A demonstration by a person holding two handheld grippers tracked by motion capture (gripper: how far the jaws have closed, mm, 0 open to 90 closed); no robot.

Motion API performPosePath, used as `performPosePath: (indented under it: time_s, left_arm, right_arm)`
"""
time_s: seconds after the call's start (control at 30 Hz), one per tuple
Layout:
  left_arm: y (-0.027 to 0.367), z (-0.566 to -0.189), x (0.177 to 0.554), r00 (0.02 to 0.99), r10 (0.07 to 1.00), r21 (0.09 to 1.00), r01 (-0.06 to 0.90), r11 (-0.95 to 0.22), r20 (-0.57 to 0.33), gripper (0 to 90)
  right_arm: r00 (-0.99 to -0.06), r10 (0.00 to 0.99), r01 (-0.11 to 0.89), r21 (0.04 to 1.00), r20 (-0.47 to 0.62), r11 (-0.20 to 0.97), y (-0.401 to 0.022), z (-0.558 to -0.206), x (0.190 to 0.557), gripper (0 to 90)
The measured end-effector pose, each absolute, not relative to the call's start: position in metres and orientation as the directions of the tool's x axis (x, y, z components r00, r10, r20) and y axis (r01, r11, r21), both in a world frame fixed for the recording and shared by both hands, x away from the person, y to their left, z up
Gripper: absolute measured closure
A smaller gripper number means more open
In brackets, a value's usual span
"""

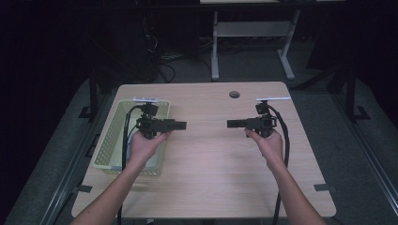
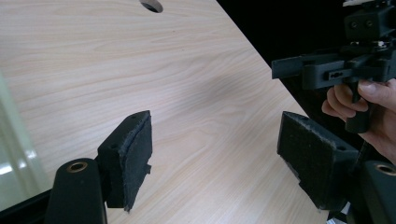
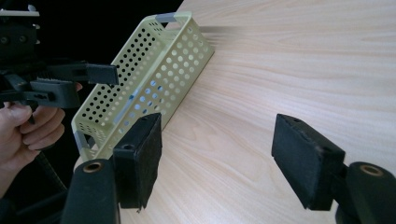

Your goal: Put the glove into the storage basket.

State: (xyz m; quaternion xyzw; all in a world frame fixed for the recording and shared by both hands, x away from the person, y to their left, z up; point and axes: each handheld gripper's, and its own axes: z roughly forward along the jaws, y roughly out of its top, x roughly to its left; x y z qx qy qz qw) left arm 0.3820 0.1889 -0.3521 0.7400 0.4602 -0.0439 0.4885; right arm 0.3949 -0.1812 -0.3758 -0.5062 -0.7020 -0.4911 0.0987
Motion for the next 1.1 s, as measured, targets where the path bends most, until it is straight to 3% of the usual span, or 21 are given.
performPosePath:
  time_s: [0.73, 1.1]
  left_arm:
    - [0.168, -0.367, 0.363, 0.579, 0.627, 0.691, 0.717, -0.088, -0.521, 25.0]
    - [0.155, -0.372, 0.350, 0.617, 0.616, 0.707, 0.695, -0.135, -0.490, 25.2]
  right_arm:
    - [-0.409, 0.632, 0.828, 0.558, 0.658, -0.045, -0.217, -0.399, 0.374, 30.9]
    - [-0.394, 0.633, 0.837, 0.545, 0.666, -0.052, -0.233, -0.411, 0.362, 30.9]
